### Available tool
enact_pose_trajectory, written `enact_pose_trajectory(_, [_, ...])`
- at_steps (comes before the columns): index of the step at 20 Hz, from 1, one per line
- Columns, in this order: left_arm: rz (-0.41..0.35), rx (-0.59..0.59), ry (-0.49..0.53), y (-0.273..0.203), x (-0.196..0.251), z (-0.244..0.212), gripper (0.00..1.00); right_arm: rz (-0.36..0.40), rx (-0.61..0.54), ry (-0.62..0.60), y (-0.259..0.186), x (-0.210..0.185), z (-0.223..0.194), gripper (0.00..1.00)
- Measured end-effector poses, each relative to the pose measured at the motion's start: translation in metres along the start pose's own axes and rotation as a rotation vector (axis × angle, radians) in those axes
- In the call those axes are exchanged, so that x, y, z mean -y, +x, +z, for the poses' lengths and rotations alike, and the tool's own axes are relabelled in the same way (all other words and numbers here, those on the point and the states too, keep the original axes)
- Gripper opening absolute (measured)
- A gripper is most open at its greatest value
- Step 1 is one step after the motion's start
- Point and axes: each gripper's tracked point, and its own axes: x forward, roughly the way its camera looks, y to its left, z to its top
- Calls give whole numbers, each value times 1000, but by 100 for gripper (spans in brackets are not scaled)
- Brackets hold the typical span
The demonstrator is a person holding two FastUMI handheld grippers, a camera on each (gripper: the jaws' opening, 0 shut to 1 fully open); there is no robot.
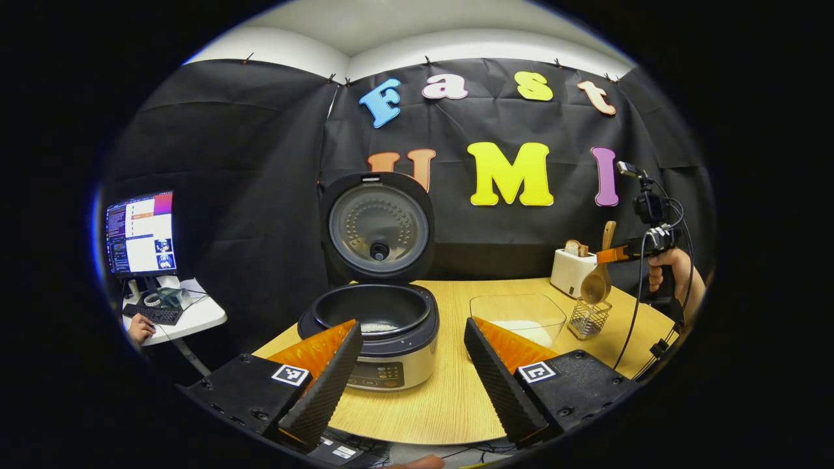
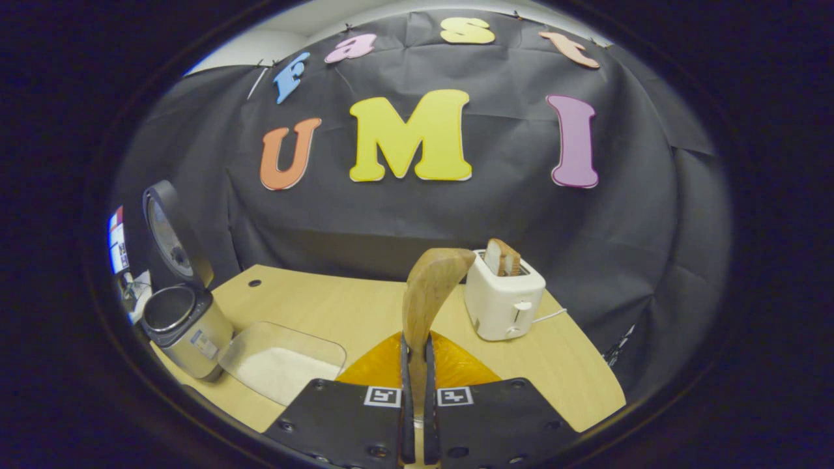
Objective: Close the left gripper, press the button to open the rice cooker; take a wooden spoon from the chopstick holder with the right hand, scoop a spoonful of rice and pour it into the rice cooker, then put the wooden spoon back into the chopstick holder.
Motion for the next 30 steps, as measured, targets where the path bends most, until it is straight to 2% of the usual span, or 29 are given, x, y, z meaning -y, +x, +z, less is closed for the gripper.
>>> enact_pose_trajectory(6, [7,-2,-14,0,-8,-1,100,116,35,-13,-6,-86,15,5])
enact_pose_trajectory(9, [16,-10,-3,1,-11,-3,100,137,34,-25,6,-118,8,5])
enact_pose_trajectory(13, [29,-28,13,5,-13,-8,100,96,23,-31,32,-138,-17,5])
enact_pose_trajectory(17, [25,-30,10,6,-15,-9,100,50,-36,-45,58,-145,-55,6])
enact_pose_trajectory(18, [27,-32,7,6,-17,-10,96,39,-49,-51,63,-146,-62,6])
enact_pose_trajectory(19, [29,-32,5,7,-18,-10,100,22,-56,-65,68,-146,-68,5])
enact_pose_trajectory(20, [32,-32,3,7,-20,-10,100,1,-59,-83,71,-143,-72,6])
enact_pose_trajectory(25, [27,-35,4,8,-16,-11,100,-94,28,-216,77,-139,-67,5])
enact_pose_trajectory(30, [24,-29,12,7,-15,-10,100,-33,12,-173,72,-170,-86,6])
